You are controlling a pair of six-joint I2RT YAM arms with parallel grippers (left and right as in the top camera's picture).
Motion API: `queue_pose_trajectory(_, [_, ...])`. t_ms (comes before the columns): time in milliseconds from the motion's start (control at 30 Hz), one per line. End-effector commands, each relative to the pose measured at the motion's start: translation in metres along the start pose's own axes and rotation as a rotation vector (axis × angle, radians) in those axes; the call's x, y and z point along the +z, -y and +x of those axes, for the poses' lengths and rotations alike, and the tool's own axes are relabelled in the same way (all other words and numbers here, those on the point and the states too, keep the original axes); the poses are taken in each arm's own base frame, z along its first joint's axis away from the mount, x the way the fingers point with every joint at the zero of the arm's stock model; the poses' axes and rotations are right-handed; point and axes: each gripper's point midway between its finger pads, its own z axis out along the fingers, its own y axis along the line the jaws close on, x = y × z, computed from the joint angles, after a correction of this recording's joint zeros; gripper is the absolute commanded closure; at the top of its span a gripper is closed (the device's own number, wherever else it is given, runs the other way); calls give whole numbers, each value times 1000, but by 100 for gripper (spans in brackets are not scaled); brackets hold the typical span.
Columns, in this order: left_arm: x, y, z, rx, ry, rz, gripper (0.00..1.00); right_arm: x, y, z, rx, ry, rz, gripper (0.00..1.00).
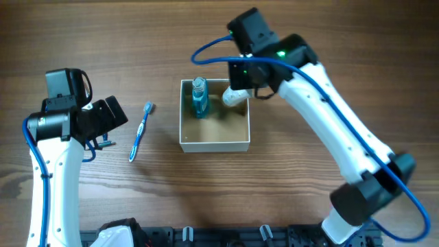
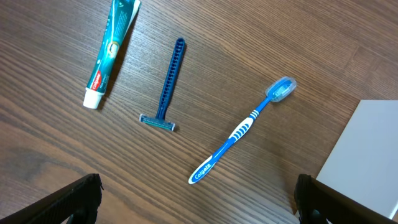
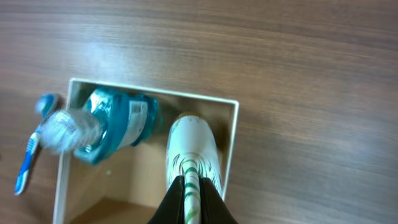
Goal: Pack container
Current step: 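Open the right gripper and withdraw it to the right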
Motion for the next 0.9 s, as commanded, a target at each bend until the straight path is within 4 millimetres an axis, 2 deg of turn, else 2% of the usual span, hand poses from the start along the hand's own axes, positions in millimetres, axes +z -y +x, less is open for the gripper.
queue_pose_trajectory(0, [-4,-3,-6,-17,21,-12,0,13,-1,-12,28,29,15,96])
queue_pose_trajectory(100, [-4,-3,-5,-17,18,-13,0,28,-2,-10,24,5,24,95])
queue_pose_trajectory(133, [-4,-3,-5,-17,18,-13,0,30,-2,-9,20,-1,26,78])
queue_pose_trajectory(167, [-4,-3,-5,-17,18,-13,0,30,-2,-9,15,-2,27,55])
queue_pose_trajectory(233, [-4,-3,-5,-17,18,-13,0,30,-2,-9,14,-2,26,42])
queue_pose_trajectory(267, [-4,-3,-5,-17,19,-13,0,30,-2,-8,13,-4,27,39])
queue_pose_trajectory(600, [-4,-3,-5,-17,19,-13,0,30,-7,-7,-22,-14,-2,40])
queue_pose_trajectory(667, [-4,-3,-5,-17,19,-13,0,28,-10,-10,-73,2,-21,40])
queue_pose_trajectory(733, [-4,-3,-6,-17,20,-12,0,4,-19,-24,-160,75,-72,39])
queue_pose_trajectory(800, [-4,-2,-7,-18,25,-11,0,-50,-14,-49,-170,223,-61,36])
queue_pose_trajectory(833, [-4,-2,-7,-18,26,-10,0,-87,8,-64,-80,333,10,34])
queue_pose_trajectory(867, [-4,-2,-7,-18,26,-10,0,-120,44,-69,68,414,96,27])
